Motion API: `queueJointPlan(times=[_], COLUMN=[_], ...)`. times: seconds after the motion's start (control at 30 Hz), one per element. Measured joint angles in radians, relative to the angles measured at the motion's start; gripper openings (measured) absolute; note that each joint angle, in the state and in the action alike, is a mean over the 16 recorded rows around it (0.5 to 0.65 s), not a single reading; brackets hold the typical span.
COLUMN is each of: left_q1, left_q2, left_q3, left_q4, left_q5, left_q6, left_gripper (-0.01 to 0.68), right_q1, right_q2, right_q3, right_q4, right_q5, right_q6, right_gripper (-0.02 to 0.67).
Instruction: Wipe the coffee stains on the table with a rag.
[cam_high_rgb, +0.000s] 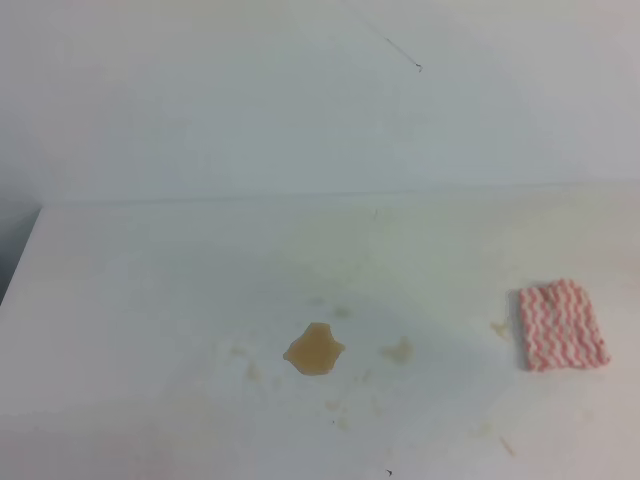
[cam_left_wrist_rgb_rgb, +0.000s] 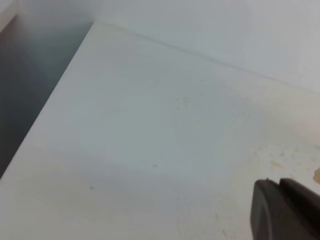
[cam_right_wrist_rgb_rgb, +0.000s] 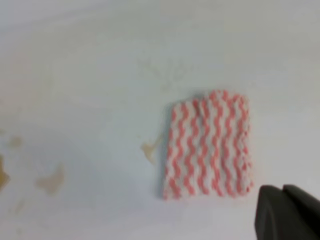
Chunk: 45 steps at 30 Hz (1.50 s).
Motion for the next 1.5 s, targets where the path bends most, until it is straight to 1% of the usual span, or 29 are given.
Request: queueJointPlan(times=[0.07, 0.13, 0.4, 0.5, 0.57, 0.7, 0.9, 1.0, 1.07, 1.17, 1.4, 1.5], left_q1=[0.0, 0.0, 0.0, 0.0, 0.0, 0.0, 0.0, 0.0, 0.0, 0.0, 0.0, 0.0], left_q2=[0.0, 0.0, -0.003, -0.005, -0.008, -0.008, -0.013, -0.015, -0.016, -0.015, -0.016, -0.015], left_q3=[0.0, 0.0, 0.0, 0.0, 0.0, 0.0, 0.0, 0.0, 0.0, 0.0, 0.0, 0.0], left_q4=[0.0, 0.0, 0.0, 0.0, 0.0, 0.0, 0.0, 0.0, 0.0, 0.0, 0.0, 0.0], left_q5=[0.0, 0.0, 0.0, 0.0, 0.0, 0.0, 0.0, 0.0, 0.0, 0.0, 0.0, 0.0], left_q6=[0.0, 0.0, 0.0, 0.0, 0.0, 0.0, 0.0, 0.0, 0.0, 0.0, 0.0, 0.0], left_gripper=[-0.001, -0.001, -0.001, -0.001, -0.001, -0.001, -0.001, -0.001, -0.001, -0.001, -0.001, -0.001], right_q1=[0.0, 0.001, 0.036, 0.068, 0.095, 0.155, 0.229, 0.25, 0.258, 0.265, 0.28, 0.302], right_q2=[0.072, 0.146, 0.444, 0.544, 0.606, 0.719, 0.859, 0.916, 0.949, 0.99, 1.038, 1.045], right_q3=[-0.016, -0.041, -0.217, -0.303, -0.36, -0.465, -0.583, -0.621, -0.639, -0.656, -0.682, -0.703], right_q4=[0.009, 0.015, -0.009, -0.048, -0.087, -0.191, -0.344, -0.397, -0.418, -0.419, -0.326, -0.281], right_q5=[0.02, 0.047, 0.201, 0.253, 0.28, 0.328, 0.382, 0.407, 0.423, 0.441, 0.449, 0.444], right_q6=[-0.031, -0.062, -0.157, -0.14, -0.112, -0.035, 0.105, 0.164, 0.191, 0.211, 0.173, 0.145], right_gripper=[0.041, 0.083, 0.289, 0.357, 0.389, 0.411, 0.406, 0.382, 0.344, 0.267, 0.087, 0.024])
